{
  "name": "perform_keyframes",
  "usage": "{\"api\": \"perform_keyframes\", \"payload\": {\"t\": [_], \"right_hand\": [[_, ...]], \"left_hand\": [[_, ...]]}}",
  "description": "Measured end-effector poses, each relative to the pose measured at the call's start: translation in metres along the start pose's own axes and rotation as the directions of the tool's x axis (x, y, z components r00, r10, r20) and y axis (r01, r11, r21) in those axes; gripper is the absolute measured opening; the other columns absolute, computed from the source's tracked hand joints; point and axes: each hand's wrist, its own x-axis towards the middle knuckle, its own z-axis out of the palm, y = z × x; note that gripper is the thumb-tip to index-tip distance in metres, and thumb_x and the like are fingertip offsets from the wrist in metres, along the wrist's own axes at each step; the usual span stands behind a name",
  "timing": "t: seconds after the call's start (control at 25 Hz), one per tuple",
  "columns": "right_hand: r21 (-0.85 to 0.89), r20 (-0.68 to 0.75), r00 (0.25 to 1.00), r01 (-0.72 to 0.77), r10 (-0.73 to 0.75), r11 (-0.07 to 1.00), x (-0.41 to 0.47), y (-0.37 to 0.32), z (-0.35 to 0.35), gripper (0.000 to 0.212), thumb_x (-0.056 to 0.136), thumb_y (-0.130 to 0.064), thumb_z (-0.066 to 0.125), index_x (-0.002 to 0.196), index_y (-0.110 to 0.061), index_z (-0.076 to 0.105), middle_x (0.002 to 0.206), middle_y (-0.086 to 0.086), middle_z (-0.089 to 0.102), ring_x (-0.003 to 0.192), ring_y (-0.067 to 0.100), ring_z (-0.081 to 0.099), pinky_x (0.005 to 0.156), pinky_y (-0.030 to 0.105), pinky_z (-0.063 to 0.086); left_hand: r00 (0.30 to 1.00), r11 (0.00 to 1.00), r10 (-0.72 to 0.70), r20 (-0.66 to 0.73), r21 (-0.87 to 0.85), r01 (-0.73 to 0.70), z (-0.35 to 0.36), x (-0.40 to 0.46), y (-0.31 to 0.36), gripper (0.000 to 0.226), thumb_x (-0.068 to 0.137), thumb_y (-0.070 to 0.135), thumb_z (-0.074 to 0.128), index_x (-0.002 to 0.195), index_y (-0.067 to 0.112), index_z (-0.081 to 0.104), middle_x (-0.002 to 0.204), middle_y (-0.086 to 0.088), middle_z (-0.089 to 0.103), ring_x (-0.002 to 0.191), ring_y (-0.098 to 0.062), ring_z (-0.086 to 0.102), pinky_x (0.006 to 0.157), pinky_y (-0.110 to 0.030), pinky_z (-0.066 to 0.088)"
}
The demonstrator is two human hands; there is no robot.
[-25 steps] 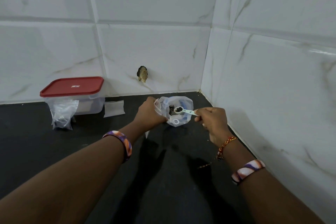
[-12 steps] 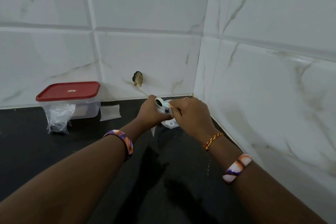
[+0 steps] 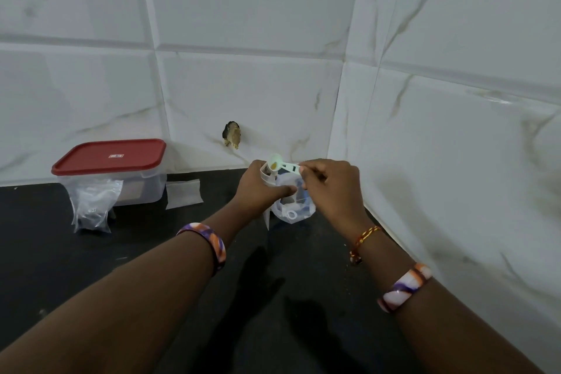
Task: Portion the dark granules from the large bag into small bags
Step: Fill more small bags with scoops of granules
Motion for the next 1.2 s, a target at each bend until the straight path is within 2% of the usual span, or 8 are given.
{"api": "perform_keyframes", "payload": {"t": [0.16,0.36,0.52,0.6,0.72,0.88,0.96,1.2], "right_hand": [[0.484,0.205,0.820,-0.560,0.535,0.673,0.000,0.011,0.007,0.012,0.088,-0.008,0.058,0.082,-0.004,0.069,0.062,0.007,0.062,0.038,0.004,0.044,0.038,0.013,0.035],[0.647,0.366,0.606,-0.711,0.706,0.275,-0.010,0.045,0.005,0.021,0.085,-0.005,0.057,0.063,-0.006,0.058,0.047,0.001,0.055,0.027,0.003,0.035,0.027,0.011,0.022],[0.469,0.298,0.557,-0.793,0.775,0.389,-0.020,0.067,0.012,0.019,0.084,-0.006,0.058,0.065,-0.006,0.061,0.051,0.002,0.053,0.029,0.003,0.035,0.028,0.013,0.023],[0.381,0.271,0.603,-0.783,0.750,0.492,-0.020,0.072,0.023,0.015,0.088,-0.008,0.056,0.078,-0.005,0.065,0.059,0.004,0.056,0.037,0.005,0.040,0.030,0.013,0.028],[0.295,0.290,0.683,-0.730,0.671,0.617,-0.018,0.072,0.041,0.019,0.093,-0.010,0.050,0.103,-0.004,0.065,0.067,0.004,0.063,0.048,0.010,0.048,0.037,0.014,0.036],[0.187,0.121,0.753,-0.657,0.647,0.730,-0.030,0.075,0.049,0.028,0.084,-0.023,0.066,0.105,-0.005,0.065,0.078,0.009,0.068,0.058,0.012,0.058,0.055,0.022,0.049],[0.268,0.018,0.771,-0.617,0.637,0.740,-0.041,0.070,0.048,0.025,0.081,-0.028,0.069,0.095,-0.007,0.068,0.080,0.005,0.068,0.068,0.011,0.058,0.064,0.023,0.048],[0.619,0.247,0.855,-0.501,0.455,0.605,-0.079,0.042,0.056,0.013,0.081,-0.007,0.068,0.071,-0.014,0.069,0.051,-0.009,0.062,0.048,-0.002,0.053,0.049,0.012,0.046]], "left_hand": [[0.999,0.999,-0.024,0.028,-0.028,0.025,0.000,0.002,-0.008,0.044,0.072,0.010,0.076,0.110,0.008,0.054,0.103,-0.006,0.061,0.094,-0.016,0.059,0.078,-0.025,0.049],[0.996,0.995,-0.086,0.032,-0.044,0.088,0.000,0.005,-0.008,0.036,0.077,0.008,0.071,0.107,0.011,0.051,0.105,-0.007,0.057,0.097,-0.017,0.055,0.076,-0.022,0.046],[0.988,0.966,-0.157,-0.005,-0.210,0.153,-0.005,0.005,-0.005,0.031,0.079,-0.003,0.062,0.104,0.010,0.047,0.097,-0.006,0.054,0.087,-0.013,0.052,0.063,-0.016,0.040],[0.985,0.954,-0.174,0.016,-0.247,0.172,-0.009,0.000,-0.005,0.024,0.079,-0.006,0.057,0.092,0.013,0.051,0.086,0.001,0.052,0.078,-0.008,0.050,0.063,-0.016,0.040],[0.972,0.939,-0.220,0.078,-0.252,0.232,-0.019,-0.010,-0.009,0.031,0.080,-0.009,0.052,0.109,0.003,0.059,0.088,-0.002,0.057,0.088,-0.017,0.055,0.071,-0.021,0.046],[0.942,0.848,-0.272,0.199,-0.413,0.332,-0.032,-0.024,-0.016,0.031,0.086,-0.007,0.051,0.112,0.006,0.058,0.093,-0.010,0.061,0.086,-0.020,0.058,0.069,-0.027,0.054],[0.929,0.815,-0.296,0.222,-0.449,0.367,-0.032,-0.030,-0.022,0.027,0.086,-0.003,0.056,0.112,0.003,0.059,0.093,-0.011,0.064,0.083,-0.020,0.062,0.068,-0.029,0.057],[0.908,0.709,-0.347,0.234,-0.568,0.417,0.004,-0.055,-0.050,0.011,0.083,-0.003,0.061,0.092,-0.004,0.065,0.078,-0.013,0.071,0.068,-0.020,0.070,0.067,-0.031,0.059]]}}
